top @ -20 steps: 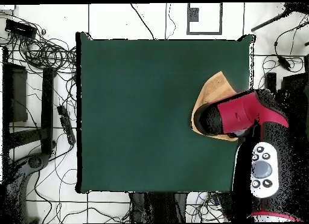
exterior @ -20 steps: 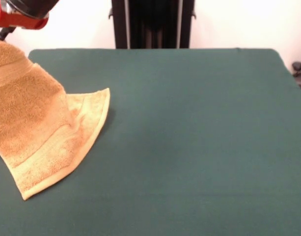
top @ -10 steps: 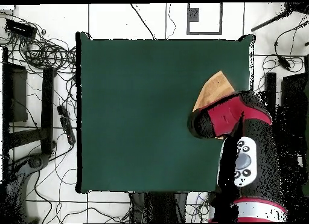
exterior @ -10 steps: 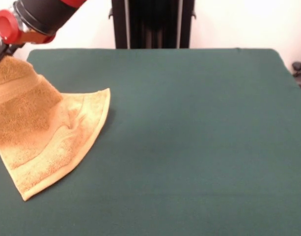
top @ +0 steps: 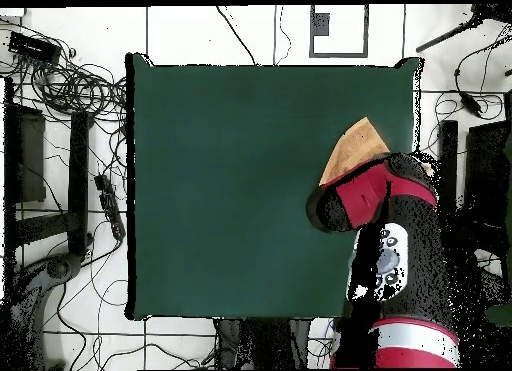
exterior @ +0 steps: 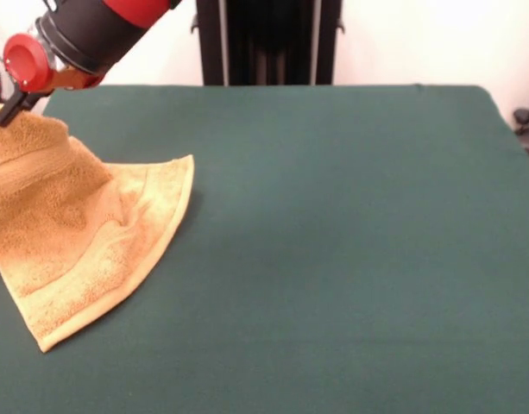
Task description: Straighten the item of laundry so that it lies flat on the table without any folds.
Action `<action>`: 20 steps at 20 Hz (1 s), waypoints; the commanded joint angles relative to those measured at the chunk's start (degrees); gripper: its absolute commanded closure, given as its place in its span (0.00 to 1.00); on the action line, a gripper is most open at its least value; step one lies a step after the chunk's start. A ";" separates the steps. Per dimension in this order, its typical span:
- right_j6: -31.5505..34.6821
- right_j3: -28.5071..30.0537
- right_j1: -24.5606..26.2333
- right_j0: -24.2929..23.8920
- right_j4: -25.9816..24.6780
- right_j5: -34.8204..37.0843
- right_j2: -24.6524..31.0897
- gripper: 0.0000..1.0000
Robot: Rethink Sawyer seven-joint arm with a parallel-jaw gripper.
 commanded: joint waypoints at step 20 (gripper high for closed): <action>2.89 -1.93 0.99 1.89 -7.25 -11.47 -0.29 0.00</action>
